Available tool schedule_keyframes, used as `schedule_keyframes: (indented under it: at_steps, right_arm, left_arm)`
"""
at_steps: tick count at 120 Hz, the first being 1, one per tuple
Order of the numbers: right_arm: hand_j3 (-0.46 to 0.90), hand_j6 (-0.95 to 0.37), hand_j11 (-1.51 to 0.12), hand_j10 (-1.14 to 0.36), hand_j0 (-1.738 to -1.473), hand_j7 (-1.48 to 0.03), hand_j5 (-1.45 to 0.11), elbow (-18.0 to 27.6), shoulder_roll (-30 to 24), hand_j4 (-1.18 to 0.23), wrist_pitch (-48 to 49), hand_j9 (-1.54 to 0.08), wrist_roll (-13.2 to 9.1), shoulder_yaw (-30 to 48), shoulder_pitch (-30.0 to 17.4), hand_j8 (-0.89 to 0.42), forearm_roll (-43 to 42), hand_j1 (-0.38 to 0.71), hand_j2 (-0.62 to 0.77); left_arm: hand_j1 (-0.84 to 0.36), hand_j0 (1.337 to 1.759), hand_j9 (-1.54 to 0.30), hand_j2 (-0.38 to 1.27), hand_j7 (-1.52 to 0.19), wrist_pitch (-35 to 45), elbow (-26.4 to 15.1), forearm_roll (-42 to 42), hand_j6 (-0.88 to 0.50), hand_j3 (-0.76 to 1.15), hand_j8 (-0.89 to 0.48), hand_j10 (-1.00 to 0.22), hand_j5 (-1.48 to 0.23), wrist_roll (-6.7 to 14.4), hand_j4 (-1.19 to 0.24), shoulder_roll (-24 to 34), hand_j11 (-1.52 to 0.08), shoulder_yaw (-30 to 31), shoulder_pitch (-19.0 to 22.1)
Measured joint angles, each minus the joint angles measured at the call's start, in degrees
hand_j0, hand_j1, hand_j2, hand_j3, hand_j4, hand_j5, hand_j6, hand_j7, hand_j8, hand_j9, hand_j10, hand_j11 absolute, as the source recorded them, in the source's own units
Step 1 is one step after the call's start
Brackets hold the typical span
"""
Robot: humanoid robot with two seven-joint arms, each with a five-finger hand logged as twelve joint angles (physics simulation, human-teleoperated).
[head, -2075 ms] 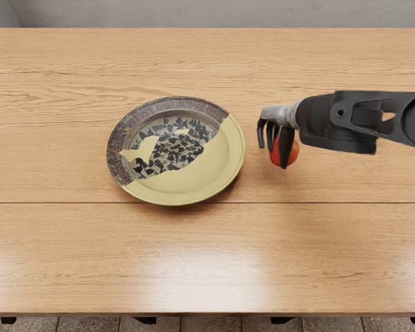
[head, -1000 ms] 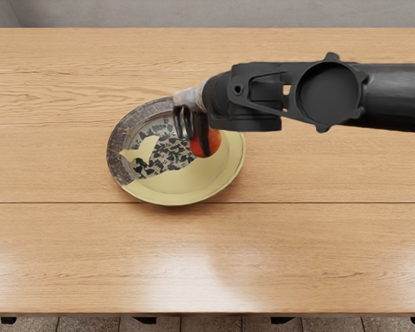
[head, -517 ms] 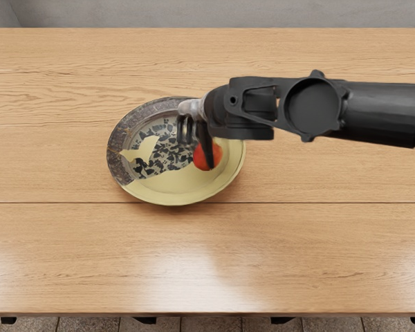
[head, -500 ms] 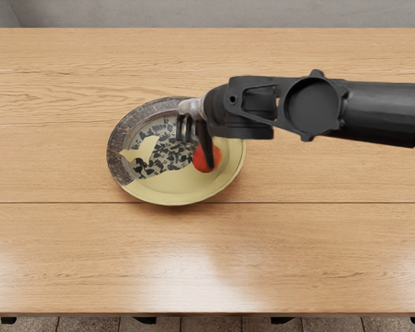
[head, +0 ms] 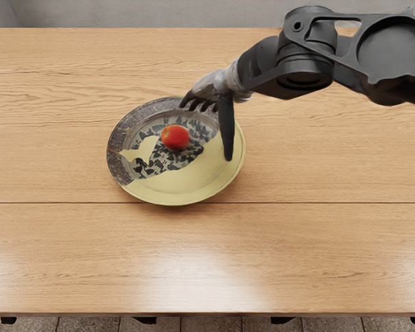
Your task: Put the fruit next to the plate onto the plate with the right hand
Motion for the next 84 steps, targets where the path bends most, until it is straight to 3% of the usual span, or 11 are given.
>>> schedule_keyframes:
  at_steps: [15,34,52,84]
  right_arm:
    - [0.00,-0.05,-0.07,-0.04,-1.658,-0.07,-0.07,1.21,-6.15,-0.05,8.07,-0.07,0.00,2.92,-1.54,-0.04,1.47,-0.30,0.01]
    - [0.00,-0.04,-0.05,-0.04,-1.658,-0.05,-0.05,5.21,-16.62,-0.04,11.20,-0.05,0.00,4.37,-3.87,-0.04,1.92,-0.31,0.00]
    - [0.00,-0.04,-0.04,-0.03,-1.658,-0.04,-0.04,8.49,-24.91,-0.04,11.88,-0.04,0.00,11.64,-10.73,-0.03,1.80,-0.31,0.00]
    - [0.00,-0.03,-0.04,-0.03,-1.658,-0.04,-0.04,9.78,-32.96,-0.03,12.08,-0.04,0.99,19.33,-18.04,-0.03,1.86,-0.31,0.00]
  left_arm:
    - [0.35,1.658,0.00,0.00,0.00,0.00,0.00,0.00,0.00,0.00,0.00,0.00,0.00,0.01,0.00,0.00,0.00,0.00,0.00]
    - [0.35,1.658,0.00,0.00,0.00,0.00,0.00,0.00,0.00,0.00,0.00,0.00,0.00,0.00,0.00,0.00,0.00,0.00,0.00]
    - [0.35,1.658,0.00,0.00,0.00,0.00,0.00,0.00,0.00,0.00,0.00,0.00,0.00,0.00,0.00,0.00,0.00,0.00,0.00]
    - [0.35,1.658,0.00,0.00,0.00,0.00,0.00,0.01,0.00,0.00,0.00,0.00,0.00,-0.01,0.00,0.00,0.00,-0.01,-0.26]
